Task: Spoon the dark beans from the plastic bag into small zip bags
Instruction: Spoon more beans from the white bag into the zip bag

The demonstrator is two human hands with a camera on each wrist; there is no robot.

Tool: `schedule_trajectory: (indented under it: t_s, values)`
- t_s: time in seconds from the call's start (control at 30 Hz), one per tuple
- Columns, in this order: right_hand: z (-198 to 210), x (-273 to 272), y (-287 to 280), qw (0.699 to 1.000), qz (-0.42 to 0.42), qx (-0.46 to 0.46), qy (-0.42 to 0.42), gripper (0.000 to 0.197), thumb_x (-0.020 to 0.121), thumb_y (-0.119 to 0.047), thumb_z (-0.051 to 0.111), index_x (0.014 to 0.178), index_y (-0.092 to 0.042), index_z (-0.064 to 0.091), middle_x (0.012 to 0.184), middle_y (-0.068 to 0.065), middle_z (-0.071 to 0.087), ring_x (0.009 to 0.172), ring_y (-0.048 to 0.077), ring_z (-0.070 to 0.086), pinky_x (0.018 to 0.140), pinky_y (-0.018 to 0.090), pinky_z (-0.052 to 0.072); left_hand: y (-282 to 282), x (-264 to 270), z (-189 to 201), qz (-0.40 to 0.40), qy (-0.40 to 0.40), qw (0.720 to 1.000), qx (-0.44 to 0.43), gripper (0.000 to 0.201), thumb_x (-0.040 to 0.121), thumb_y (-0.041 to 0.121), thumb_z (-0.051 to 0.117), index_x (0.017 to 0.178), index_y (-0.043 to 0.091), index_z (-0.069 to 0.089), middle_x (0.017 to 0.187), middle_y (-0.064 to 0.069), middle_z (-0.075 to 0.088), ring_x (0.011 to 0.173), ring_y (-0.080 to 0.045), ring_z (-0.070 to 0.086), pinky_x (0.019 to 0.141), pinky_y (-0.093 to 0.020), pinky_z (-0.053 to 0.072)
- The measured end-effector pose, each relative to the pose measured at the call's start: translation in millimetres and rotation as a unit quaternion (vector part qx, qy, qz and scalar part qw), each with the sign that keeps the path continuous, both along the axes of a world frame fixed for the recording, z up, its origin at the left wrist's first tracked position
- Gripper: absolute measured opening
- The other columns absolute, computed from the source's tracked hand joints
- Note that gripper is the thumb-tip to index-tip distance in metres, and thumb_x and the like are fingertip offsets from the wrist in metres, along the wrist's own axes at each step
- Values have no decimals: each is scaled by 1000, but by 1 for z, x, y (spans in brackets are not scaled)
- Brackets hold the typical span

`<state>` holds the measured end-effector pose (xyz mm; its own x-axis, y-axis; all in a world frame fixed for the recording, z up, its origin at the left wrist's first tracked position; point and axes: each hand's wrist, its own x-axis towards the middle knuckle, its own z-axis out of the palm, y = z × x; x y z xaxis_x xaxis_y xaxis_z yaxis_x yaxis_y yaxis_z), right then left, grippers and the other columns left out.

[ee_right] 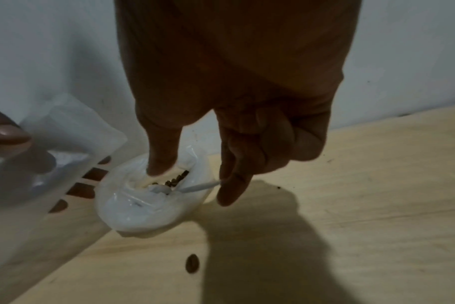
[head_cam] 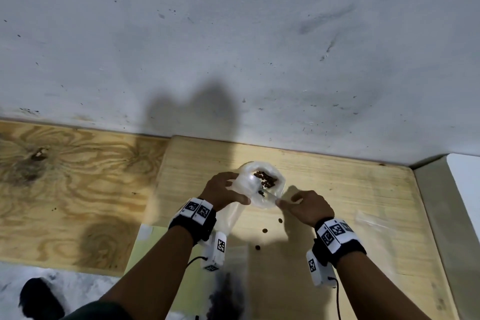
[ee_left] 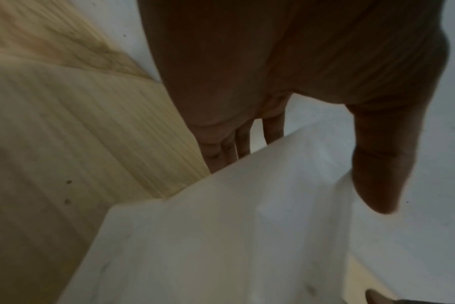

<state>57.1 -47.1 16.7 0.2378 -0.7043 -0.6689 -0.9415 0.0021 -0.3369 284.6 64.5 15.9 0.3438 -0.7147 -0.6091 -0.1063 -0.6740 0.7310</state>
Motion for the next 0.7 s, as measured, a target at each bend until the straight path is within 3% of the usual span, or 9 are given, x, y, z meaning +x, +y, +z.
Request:
schedule_trajectory:
  t_s: [0.1, 0.23, 0.33, 0.4, 0.47, 0.53, 0.7]
  values:
    - [-1, 5, -5, 999, 40, -11, 9, 45, 79, -57, 71, 97, -16, 74, 97, 3, 71, 83, 19, 62, 73, 29, 51, -9, 2, -17, -43, 2, 999, 21, 108, 22, 53, 91, 122, 25, 64, 126, 3, 65, 116, -16, 60, 99, -43, 51]
    - [0, 7, -8, 996, -4, -63, -63, 16, 84, -37, 71, 86, -21, 71, 81, 0, 69, 79, 21, 65, 65, 28, 47, -16, 1, -19, -49, 10, 998, 35, 96, 27, 51, 91, 115, 22, 69, 118, 3, 69, 111, -17, 63, 99, -41, 51]
    - [2, 7, -5, 981, -50, -115, -144, 16, 85, -29, 70, 74, -21, 63, 73, -4, 66, 74, 21, 62, 61, 29, 44, -17, -2, -12, -47, 6, 998, 27, 83, 33, 50, 90, 108, 22, 71, 113, 1, 70, 107, -18, 65, 95, -38, 52]
    - [0, 9, -1, 961, -84, -147, -220, 20, 85, -24, 72, 71, -23, 57, 79, -6, 68, 71, 17, 61, 64, 31, 46, -17, -3, -8, -35, 5, 999, 14, 55, 44, 41, 91, 93, 23, 75, 103, 0, 72, 99, -18, 66, 88, -35, 54]
    - [0, 12, 4, 943, -103, -168, -269, 26, 85, -20, 72, 69, -24, 52, 83, -9, 71, 53, 9, 52, 59, 29, 44, -17, -4, -5, -9, 9, 1000, 0, 34, 55, 27, 92, 85, 21, 76, 99, -1, 73, 94, -18, 67, 82, -32, 53]
    - [2, 12, 11, 933, -103, -199, -282, 28, 86, -20, 70, 69, -23, 49, 80, -12, 72, 40, 8, 42, 52, 26, 41, -16, -4, -4, 7, 15, 1000, -7, 31, 58, 23, 92, 84, 18, 77, 98, -2, 74, 92, -18, 68, 83, -35, 55]
    - [6, 8, 26, 926, -77, -290, -228, 27, 87, -25, 69, 72, -19, 48, 48, -11, 48, 41, 12, 43, 48, 24, 32, -8, -8, -5, 39, 12, 999, -22, 31, 58, 21, 93, 84, 16, 77, 94, -1, 75, 90, -19, 69, 81, -33, 54]
